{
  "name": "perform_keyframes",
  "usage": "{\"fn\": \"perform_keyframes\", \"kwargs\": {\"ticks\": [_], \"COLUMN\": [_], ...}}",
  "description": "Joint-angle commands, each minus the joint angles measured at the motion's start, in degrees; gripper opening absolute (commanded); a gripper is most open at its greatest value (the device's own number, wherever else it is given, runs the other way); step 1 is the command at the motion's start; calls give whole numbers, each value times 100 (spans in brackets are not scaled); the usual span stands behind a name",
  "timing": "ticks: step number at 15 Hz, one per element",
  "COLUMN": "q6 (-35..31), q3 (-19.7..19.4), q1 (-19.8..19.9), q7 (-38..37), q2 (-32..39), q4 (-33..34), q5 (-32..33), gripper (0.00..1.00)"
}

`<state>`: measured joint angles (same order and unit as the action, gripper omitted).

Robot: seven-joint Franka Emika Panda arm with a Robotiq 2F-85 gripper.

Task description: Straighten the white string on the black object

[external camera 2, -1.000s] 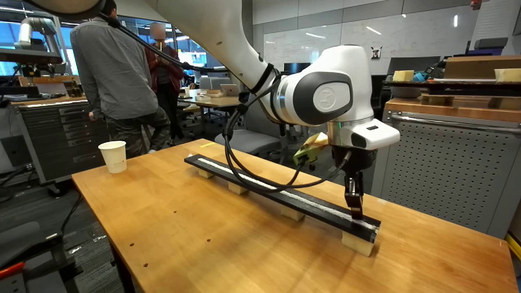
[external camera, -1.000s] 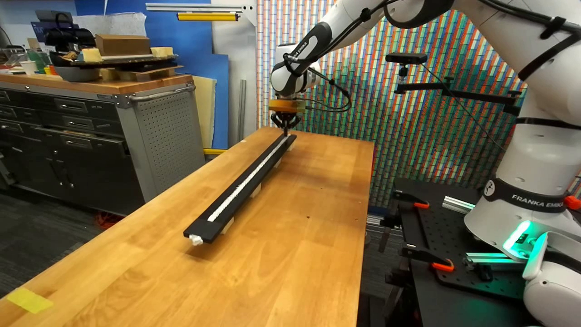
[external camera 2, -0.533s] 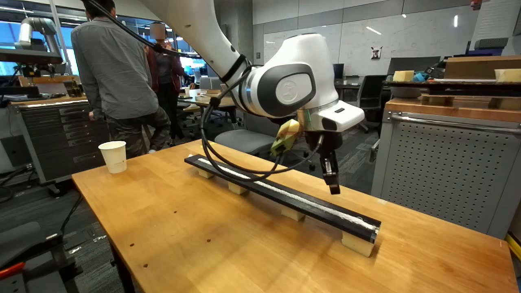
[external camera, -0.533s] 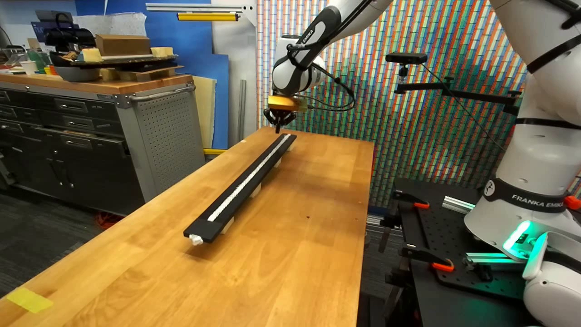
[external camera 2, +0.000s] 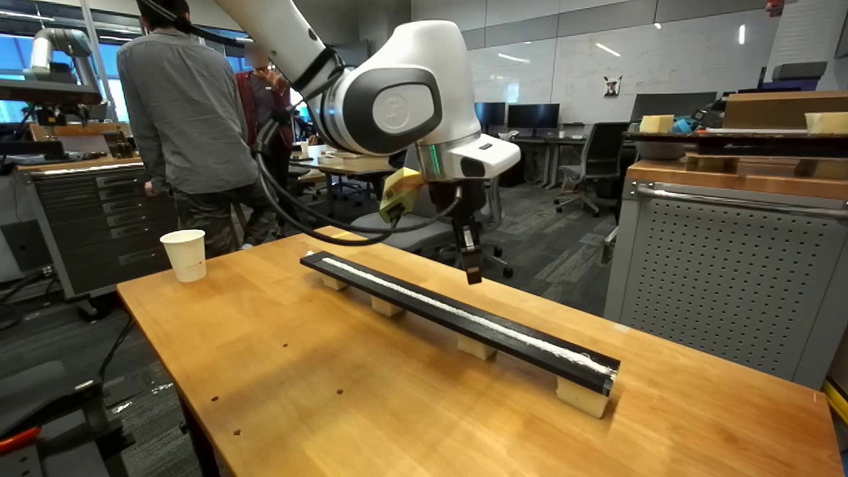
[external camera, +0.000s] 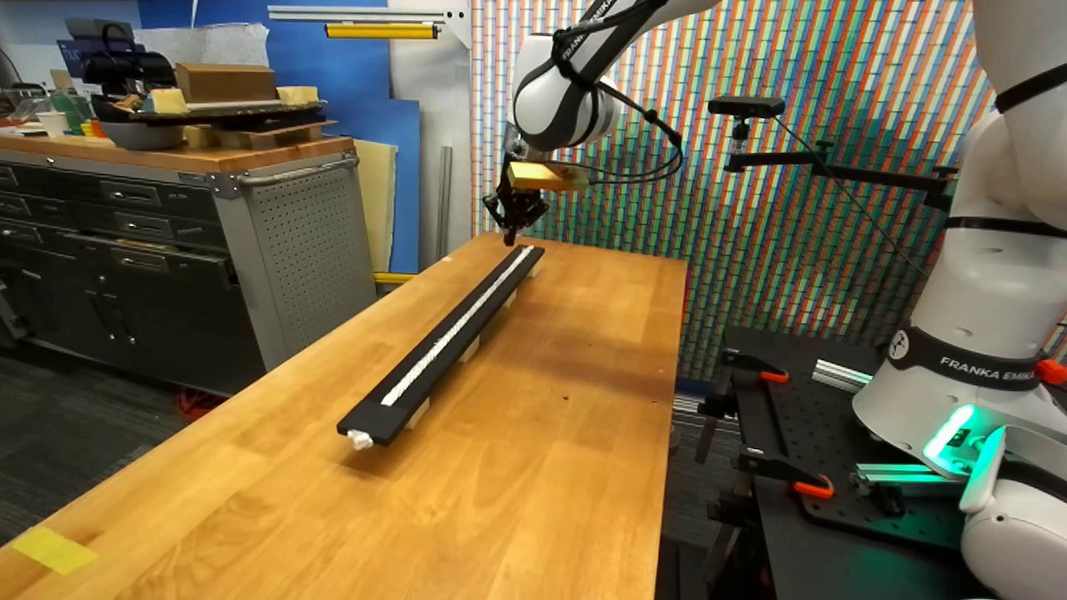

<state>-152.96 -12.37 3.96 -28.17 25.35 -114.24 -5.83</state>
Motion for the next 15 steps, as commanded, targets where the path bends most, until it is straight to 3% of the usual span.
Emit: {"fn": "perform_keyframes", "kwargs": {"ticks": [1,5,9,11,12,14,15], "q6": [-10,165,192,172,171,267,142], "q3": [139,87,228,339,407,554,564], "q1": [-139,-405,-423,-382,-351,-309,-236], "q7": [504,521,542,492,510,651,511], "q2": [-960,-1682,-2399,-2751,-2915,-3263,-2706], "q4": [-826,-1273,-1776,-2030,-2145,-2391,-1996], "q5": [89,728,1330,1579,1623,1598,1490], "gripper": [0,0,3,28,30,44,26]}}
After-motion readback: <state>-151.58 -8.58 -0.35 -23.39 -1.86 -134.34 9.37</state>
